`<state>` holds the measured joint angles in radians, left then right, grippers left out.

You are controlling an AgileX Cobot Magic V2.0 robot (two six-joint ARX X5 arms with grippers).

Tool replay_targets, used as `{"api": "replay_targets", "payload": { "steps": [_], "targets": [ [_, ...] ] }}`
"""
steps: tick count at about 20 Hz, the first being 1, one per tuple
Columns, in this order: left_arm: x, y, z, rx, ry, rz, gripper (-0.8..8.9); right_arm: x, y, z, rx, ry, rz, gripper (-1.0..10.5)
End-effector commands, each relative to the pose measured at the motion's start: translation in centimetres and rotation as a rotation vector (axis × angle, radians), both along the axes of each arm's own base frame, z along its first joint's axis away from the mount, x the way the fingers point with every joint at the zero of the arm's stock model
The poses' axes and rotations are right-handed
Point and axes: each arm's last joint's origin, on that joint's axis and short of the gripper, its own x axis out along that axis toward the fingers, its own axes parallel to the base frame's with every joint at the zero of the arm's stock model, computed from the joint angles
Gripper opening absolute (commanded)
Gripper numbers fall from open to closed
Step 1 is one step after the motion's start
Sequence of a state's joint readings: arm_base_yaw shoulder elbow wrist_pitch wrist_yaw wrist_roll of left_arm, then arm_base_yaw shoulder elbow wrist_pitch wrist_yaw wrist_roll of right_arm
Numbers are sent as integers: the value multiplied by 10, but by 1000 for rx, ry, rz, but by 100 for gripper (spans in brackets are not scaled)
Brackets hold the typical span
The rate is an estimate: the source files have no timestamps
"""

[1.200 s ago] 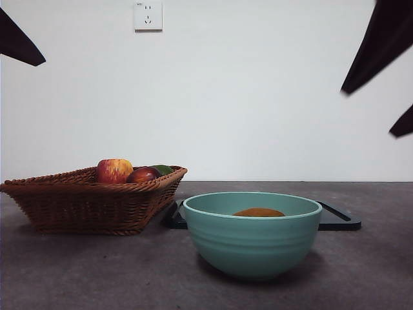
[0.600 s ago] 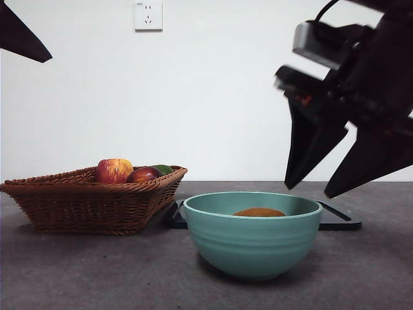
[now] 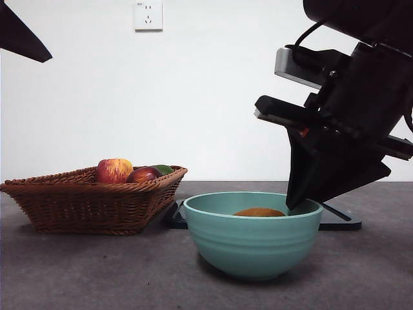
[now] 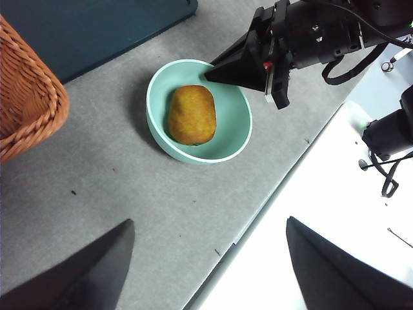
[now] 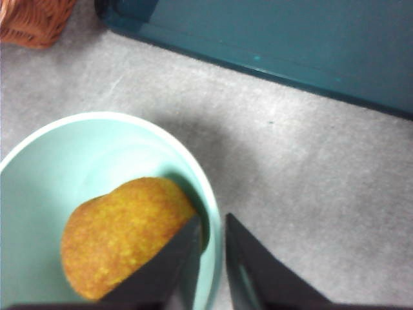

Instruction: Pick up the wifruite, put it on the bowl, pick up the plate, put it on desk

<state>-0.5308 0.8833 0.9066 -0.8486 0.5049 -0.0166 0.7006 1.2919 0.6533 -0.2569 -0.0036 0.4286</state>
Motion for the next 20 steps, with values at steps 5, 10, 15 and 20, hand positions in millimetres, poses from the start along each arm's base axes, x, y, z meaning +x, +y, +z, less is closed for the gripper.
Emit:
{"api": "replay_targets", "payload": {
  "steps": [5,10,15,20],
  "targets": [
    [1,-2,2,-8,-12,-17,374,0,4,-1,12,12,3,10],
    [0,-2,2,-8,-11,-17,374,1,7,3,23,-10,16,10],
    [1,-2,2,-9,-13,-17,374,11,13,33,5,-60,50,10],
    [1,-2,2,-9,-13,-17,374,42,1,61,6,-148,-5,10]
  ]
}}
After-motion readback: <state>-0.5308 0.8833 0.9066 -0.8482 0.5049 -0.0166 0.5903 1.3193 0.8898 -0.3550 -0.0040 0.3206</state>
